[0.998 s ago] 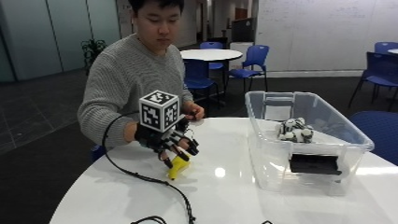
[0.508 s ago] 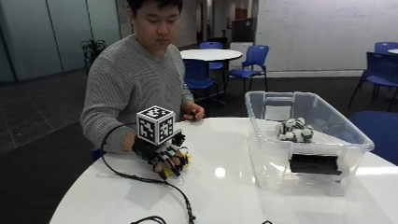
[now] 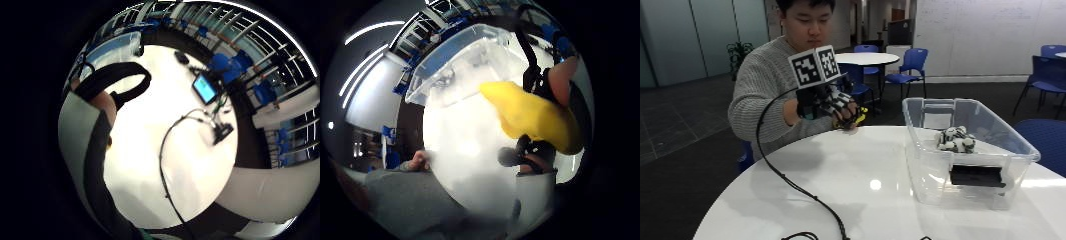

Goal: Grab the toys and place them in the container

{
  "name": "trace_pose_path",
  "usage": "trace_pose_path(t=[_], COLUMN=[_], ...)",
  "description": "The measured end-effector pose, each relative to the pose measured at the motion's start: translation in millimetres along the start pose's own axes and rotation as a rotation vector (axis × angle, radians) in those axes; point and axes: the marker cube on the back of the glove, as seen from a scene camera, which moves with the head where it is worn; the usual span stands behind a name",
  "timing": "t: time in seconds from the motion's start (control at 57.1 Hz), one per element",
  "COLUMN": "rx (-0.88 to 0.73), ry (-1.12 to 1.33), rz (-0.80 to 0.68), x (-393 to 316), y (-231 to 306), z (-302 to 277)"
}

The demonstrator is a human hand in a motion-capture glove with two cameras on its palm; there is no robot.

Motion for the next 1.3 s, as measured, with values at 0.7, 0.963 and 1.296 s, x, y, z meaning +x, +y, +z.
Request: trace_pose_path(t=[0.7, 0.963, 1.296], rx=[-0.002, -0.128, -0.278], ry=[-0.159, -0.099, -0.07], rz=[-0.11, -0.153, -0.167], x=[-157.7, -177.7, -175.7], y=[-215.9, -214.7, -199.4], z=[43.7, 75.7, 101.6])
